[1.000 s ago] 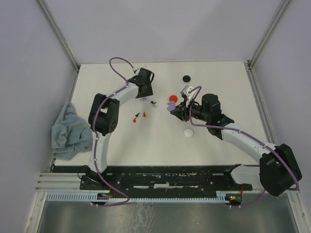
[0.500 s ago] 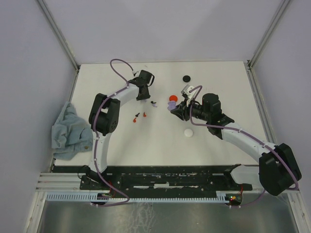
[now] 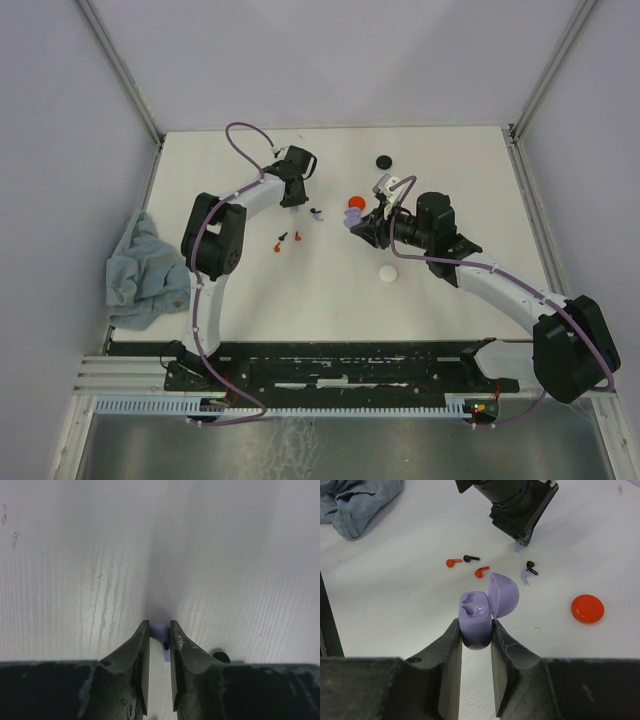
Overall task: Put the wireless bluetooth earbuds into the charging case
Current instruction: Pick up the earbud from the center of the board.
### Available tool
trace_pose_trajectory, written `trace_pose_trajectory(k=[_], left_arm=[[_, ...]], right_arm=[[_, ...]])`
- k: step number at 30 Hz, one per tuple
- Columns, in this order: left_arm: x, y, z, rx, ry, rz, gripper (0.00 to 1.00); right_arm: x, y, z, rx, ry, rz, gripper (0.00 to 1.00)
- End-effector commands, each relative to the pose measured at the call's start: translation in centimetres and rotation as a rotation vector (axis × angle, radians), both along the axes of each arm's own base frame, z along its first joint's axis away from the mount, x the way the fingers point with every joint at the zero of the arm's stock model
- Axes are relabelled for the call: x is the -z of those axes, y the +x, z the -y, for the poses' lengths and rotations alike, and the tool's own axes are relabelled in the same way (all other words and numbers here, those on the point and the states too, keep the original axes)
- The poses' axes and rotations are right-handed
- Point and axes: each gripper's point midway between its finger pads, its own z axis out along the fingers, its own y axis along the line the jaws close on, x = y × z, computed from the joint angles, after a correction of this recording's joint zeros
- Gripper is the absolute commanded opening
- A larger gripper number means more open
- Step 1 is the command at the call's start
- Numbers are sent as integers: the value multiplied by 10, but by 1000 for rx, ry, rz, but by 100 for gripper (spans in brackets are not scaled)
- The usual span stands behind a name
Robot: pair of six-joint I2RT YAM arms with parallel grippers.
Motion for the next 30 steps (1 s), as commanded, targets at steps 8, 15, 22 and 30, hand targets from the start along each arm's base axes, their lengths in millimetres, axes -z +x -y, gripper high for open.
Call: trace_pose_trajectory(k=[8,15,22,30], left_arm=[[-64,-21,14,119,-123,106,15],[-124,-42,13,187,-184,249,12],[-206,-76,14,247,-299,470,12],[-292,-130,35,346,-442,722,12]], right_arm=[[-36,-7,-10,-79,88,82,10],[-56,-9,-15,-118,127,156,10],[-75,-12,-20,-147,164,223,9],[-101,-17,-29,-179,220,304,9]])
